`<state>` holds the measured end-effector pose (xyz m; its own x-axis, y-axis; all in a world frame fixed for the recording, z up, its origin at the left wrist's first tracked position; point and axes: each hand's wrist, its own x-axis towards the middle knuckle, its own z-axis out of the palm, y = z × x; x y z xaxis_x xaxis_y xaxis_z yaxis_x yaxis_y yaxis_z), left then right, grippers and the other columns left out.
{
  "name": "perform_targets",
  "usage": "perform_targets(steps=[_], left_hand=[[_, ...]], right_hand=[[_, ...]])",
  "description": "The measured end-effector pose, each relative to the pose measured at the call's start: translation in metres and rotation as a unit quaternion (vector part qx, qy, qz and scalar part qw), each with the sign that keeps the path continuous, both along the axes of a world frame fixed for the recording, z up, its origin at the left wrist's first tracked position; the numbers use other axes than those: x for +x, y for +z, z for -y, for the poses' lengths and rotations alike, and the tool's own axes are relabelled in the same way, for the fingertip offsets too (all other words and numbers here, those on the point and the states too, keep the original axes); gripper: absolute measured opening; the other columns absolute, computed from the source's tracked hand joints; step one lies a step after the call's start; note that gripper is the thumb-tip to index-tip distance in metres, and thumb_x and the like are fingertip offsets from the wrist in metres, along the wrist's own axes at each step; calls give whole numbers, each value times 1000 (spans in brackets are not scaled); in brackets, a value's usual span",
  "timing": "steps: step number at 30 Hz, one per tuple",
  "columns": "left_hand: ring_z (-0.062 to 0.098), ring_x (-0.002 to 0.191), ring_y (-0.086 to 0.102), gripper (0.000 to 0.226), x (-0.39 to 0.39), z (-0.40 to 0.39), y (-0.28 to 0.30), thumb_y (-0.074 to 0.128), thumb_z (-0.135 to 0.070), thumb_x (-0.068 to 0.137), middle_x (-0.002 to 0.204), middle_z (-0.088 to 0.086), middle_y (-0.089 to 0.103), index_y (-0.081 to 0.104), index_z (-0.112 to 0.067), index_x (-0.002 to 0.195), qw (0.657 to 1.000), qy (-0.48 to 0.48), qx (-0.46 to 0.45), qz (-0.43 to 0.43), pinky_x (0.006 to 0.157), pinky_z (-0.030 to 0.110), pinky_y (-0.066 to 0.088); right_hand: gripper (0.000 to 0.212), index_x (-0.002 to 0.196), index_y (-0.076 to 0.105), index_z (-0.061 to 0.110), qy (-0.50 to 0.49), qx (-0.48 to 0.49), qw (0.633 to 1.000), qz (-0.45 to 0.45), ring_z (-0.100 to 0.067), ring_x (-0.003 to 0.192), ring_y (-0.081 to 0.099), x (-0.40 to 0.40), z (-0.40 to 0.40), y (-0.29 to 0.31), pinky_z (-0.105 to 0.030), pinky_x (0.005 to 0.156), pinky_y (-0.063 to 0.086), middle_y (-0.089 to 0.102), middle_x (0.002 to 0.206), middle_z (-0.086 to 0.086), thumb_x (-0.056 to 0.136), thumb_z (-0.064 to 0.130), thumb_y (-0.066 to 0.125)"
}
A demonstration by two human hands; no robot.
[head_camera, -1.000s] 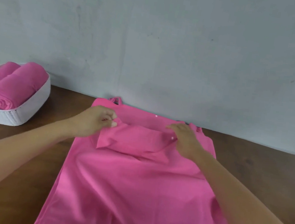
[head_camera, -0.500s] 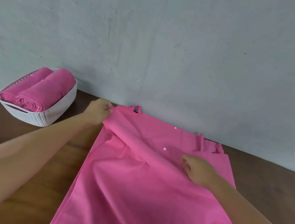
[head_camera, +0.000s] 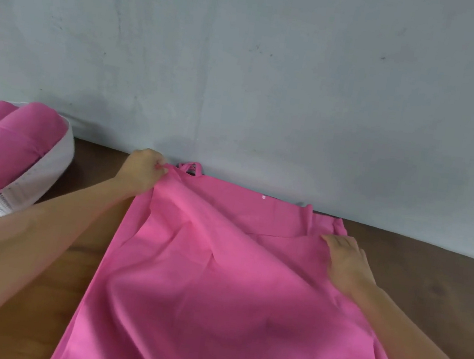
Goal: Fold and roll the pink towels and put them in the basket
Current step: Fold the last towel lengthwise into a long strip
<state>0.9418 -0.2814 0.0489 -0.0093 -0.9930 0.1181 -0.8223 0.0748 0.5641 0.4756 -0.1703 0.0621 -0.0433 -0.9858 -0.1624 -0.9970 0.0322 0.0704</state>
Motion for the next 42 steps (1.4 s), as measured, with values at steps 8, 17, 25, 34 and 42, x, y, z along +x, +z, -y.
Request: perform_targets(steps=[8, 17, 25, 34, 42], left_hand=[[18, 81, 67, 5, 1, -25, 0, 74, -14, 87, 80, 1, 73, 76, -12, 83, 997, 28, -26, -74, 72, 28, 41], [0, 76, 69, 14, -28, -69, 9, 77, -10, 81, 74, -16, 74, 80, -23, 76, 984, 9, -11, -178, 70, 7, 46], [-4, 78, 65, 27, -42, -102, -42, 79, -6, 80, 85, -18, 67, 73, -31, 82, 983, -13, -76, -167, 76, 13, 52], [-5, 83, 65, 23, -44, -103, -43, 79, -9, 82, 86, -24, 65, 73, -30, 88, 980, -12, -84, -181, 79, 8, 50], [-5, 82, 65, 23, -41, -101, -46, 81, -11, 81, 83, -28, 67, 74, -33, 83, 974, 6, -64, -216, 78, 9, 50]], right_hand=[[63, 145, 44, 31, 24, 61, 995, -79, -23, 134, 36, -27, 31, 12, -39, 112, 25, 47, 146, 5, 87, 12, 57], [15, 69, 66, 14, 127, -202, 959, -153, -29, 70, 54, -38, -21, 12, -43, 78, 39, 61, 66, -2, 71, 1, 73], [28, 62, 61, 20, 158, -201, 958, -128, -29, 61, 59, -10, -131, -13, -40, 63, 42, 59, 59, 1, 86, 24, 46], [17, 86, 68, 8, 44, -194, 975, -102, -34, 82, 58, 15, -74, -2, -42, 62, 49, 62, 91, -12, 71, 12, 75], [35, 75, 66, 7, 89, -151, 981, -84, -35, 75, 61, -1, -56, -2, -33, 42, 45, 64, 82, -10, 48, -15, 71]])
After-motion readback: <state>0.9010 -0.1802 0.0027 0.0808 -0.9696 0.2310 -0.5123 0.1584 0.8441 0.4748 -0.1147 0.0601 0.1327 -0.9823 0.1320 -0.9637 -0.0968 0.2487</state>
